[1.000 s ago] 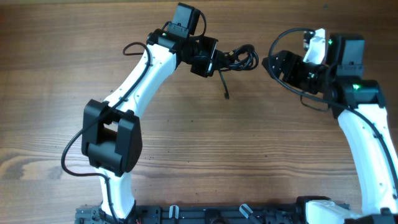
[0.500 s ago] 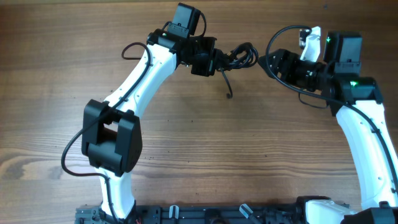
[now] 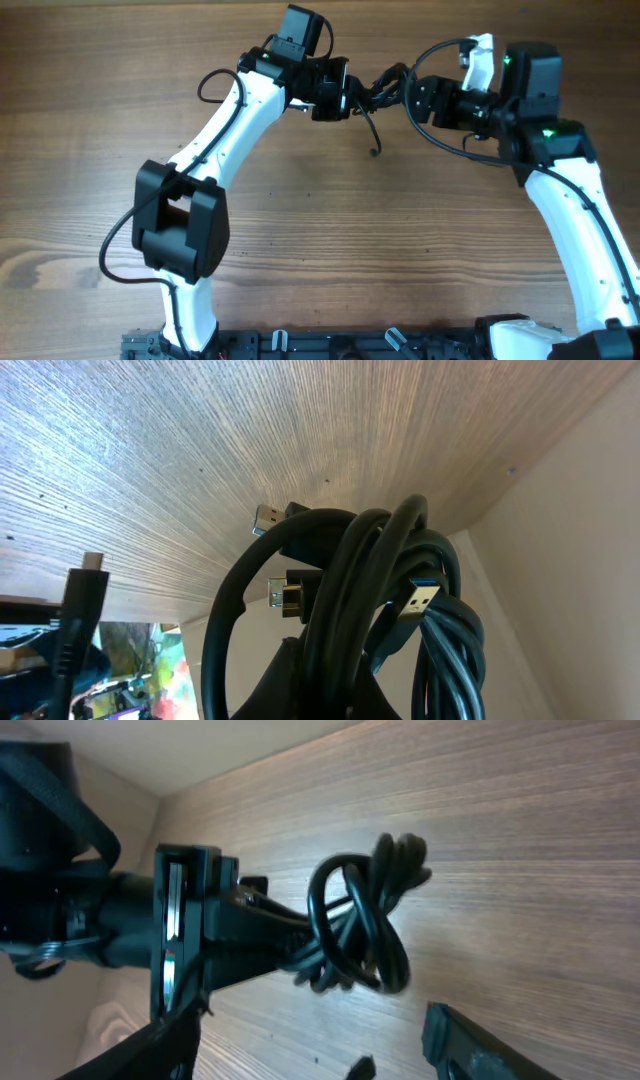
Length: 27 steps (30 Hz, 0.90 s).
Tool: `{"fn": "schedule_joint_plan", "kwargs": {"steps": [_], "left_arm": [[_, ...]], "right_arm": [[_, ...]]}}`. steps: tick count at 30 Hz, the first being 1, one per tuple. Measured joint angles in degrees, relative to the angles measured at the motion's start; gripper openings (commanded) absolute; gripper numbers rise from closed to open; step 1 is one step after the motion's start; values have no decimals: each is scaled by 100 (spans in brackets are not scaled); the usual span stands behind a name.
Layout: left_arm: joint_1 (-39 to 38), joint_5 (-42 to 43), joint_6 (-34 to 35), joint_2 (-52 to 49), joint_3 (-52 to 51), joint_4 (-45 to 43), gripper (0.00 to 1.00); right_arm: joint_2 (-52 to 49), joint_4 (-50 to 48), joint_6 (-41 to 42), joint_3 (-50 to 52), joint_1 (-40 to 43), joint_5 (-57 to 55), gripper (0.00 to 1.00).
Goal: Untangle cables
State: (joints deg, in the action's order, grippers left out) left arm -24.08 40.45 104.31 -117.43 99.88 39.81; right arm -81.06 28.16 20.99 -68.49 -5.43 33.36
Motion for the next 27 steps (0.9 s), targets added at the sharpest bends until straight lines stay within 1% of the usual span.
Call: {"fn": "schedule_joint_plan", "kwargs": {"steps": [1, 2, 3, 5, 6, 8, 9, 10, 11, 13, 14, 16, 17, 19, 20, 21, 23, 26, 27], "left_arm": [[-39, 2, 0, 0, 0, 0, 4], [-70, 0, 0, 0, 0, -2, 4], [-92, 0, -11, 0, 0, -2, 4], [-197, 2, -57, 0, 0, 0, 4], [-225, 9, -74, 0, 0, 0, 4], [-262, -15, -118, 0, 0, 13, 4], [-260, -61, -332, 0, 0, 0, 4], [-258, -109, -535, 0, 0, -15, 4], [-256, -179, -953, 0, 0, -28, 4], [-256, -262, -1475, 0, 22, -50, 4], [-264, -269, -1891, 0, 28, -118, 4], [-273, -260, -2826, 0, 48, -260, 4], [-267, -245, -3480, 0, 66, -306, 4], [-240, -212, -4398, 0, 85, -365, 4], [-227, -188, -4719, 2, 94, -382, 4], [-214, -127, -5222, 2, 103, -391, 4], [-208, -59, -6015, 2, 103, -404, 4], [-184, -39, -6658, 2, 103, -363, 4], [-146, -192, -7097, 2, 101, -275, 4]], "right_arm": [[-87, -122, 26, 0, -7, -24, 69], [-146, -168, 39, 0, -7, -63, 66], [-271, -238, 37, 0, -7, -157, 55], [-444, -295, 48, 0, -7, -286, 40], [-577, -330, 17, 0, -7, -334, 29], [-710, -402, 24, 0, -13, -341, 14], [-713, -452, 44, 0, -15, -341, 8], [-710, -492, 28, 0, -15, -334, 4], [-710, -485, 37, 2, -15, -315, 4], [-684, -387, 39, 11, 52, -179, 4], [-656, -315, 37, 15, 120, -94, 4], [-557, -11, 33, 22, 284, 188, 4], [-525, 136, 31, 28, 348, 343, 4], [-496, 361, 15, 55, 461, 610, 4], [-496, 457, -17, 57, 498, 678, 4], [-487, 603, -76, 57, 564, 793, 4], [-481, 916, -179, 59, 673, 907, 4], [-461, 1272, -245, 59, 787, 852, 4], [-402, 1434, -247, 59, 903, 719, 4]]}}
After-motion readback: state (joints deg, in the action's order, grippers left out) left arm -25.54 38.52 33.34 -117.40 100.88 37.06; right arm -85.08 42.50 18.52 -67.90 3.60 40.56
